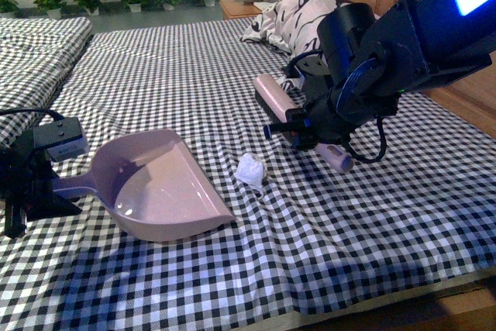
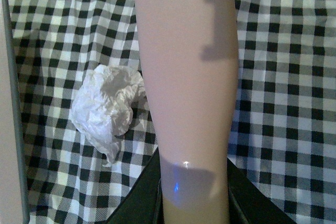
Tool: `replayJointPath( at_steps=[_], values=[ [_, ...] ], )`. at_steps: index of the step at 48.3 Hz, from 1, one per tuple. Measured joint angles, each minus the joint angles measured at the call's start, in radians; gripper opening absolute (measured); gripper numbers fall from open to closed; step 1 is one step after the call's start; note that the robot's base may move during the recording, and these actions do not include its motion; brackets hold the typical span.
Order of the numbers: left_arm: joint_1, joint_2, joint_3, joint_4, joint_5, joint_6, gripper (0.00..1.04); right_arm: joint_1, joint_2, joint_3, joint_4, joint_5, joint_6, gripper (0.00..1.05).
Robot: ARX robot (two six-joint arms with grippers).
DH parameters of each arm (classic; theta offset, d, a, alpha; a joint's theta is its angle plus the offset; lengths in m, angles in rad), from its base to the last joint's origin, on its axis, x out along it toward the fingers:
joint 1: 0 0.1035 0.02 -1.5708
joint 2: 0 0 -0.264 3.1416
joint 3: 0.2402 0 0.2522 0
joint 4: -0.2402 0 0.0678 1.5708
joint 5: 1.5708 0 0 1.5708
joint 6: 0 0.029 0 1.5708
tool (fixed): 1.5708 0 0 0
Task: Clean up trash
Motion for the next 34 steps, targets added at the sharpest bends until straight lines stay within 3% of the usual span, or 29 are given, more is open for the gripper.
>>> replayJointPath(
  at_steps=[34],
  values=[
    [-0.058,0.141,0.177,-0.121,0.014,0.007,0.23,-0.014,0.013,-0.05,0.068,0.021,-0.052,0.19]
  ],
)
